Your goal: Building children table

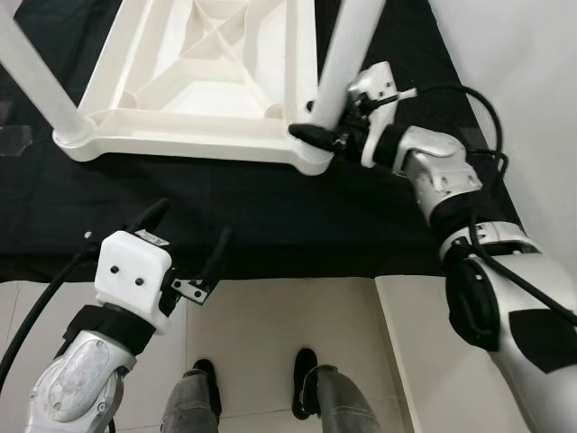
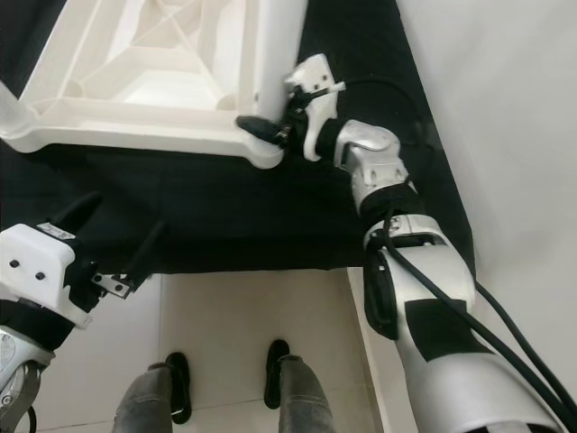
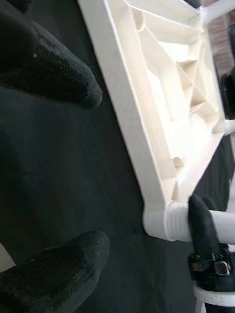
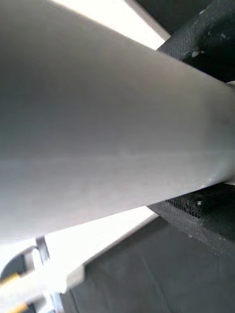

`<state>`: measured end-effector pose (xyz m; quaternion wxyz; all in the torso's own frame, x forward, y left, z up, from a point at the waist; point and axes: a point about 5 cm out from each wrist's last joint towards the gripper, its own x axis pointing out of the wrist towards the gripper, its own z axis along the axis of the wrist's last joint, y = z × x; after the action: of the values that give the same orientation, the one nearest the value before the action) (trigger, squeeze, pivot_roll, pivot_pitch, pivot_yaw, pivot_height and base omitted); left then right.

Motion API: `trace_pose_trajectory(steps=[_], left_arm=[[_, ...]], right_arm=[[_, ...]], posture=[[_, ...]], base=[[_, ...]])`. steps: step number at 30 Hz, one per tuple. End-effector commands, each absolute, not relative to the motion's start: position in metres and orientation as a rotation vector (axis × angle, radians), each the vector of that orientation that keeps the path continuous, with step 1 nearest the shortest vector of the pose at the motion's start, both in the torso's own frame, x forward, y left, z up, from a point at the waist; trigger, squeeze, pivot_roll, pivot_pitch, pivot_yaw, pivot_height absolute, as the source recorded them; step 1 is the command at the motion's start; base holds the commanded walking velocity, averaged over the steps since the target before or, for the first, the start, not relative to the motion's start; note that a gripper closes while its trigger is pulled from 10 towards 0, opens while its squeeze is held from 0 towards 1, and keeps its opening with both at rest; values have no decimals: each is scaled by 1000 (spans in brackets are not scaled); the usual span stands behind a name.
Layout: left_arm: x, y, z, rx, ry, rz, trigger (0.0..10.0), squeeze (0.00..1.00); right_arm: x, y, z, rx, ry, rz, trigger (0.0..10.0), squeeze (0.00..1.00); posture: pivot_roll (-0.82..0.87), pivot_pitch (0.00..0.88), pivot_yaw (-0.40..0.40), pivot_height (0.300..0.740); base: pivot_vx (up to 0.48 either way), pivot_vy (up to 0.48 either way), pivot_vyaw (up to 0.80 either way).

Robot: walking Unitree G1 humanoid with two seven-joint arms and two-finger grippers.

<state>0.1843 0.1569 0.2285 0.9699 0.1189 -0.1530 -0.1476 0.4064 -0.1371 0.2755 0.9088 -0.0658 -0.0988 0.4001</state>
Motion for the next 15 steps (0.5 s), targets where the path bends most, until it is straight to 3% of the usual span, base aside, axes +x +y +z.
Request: trace_pose_trajectory(steps=[1, 2, 4, 5, 7, 15], left_arm=[[181, 153, 227, 217, -302, -311, 10000, 0], [181, 153, 227, 217, -302, -311, 10000, 0], [183, 152, 228, 216, -302, -318, 10000, 0], [183, 152, 228, 216, -302, -318, 10000, 0], [184, 154, 229, 218, -301, -315, 10000, 0], [186, 154, 228, 206, -301, -315, 10000, 0]], right_arm=[[404, -140, 229, -18, -107, 552, 0, 0], [404, -140, 229, -18, -107, 552, 0, 0], [383, -128, 198, 12, -43, 371, 0, 0], [383, -128, 198, 12, -43, 371, 0, 0], [364, -103, 188, 7, -20, 398, 0, 0], [377, -85, 209, -11, -18, 460, 0, 0]], posture=[[169, 361, -161, 740], [169, 361, -161, 740], [166, 368, -155, 740], [166, 368, -155, 740], [162, 361, -147, 740], [157, 359, -159, 740]], base=[[0, 0, 0], [0, 0, 0], [0, 0, 0], [0, 0, 0], [0, 0, 0], [0, 0, 0]])
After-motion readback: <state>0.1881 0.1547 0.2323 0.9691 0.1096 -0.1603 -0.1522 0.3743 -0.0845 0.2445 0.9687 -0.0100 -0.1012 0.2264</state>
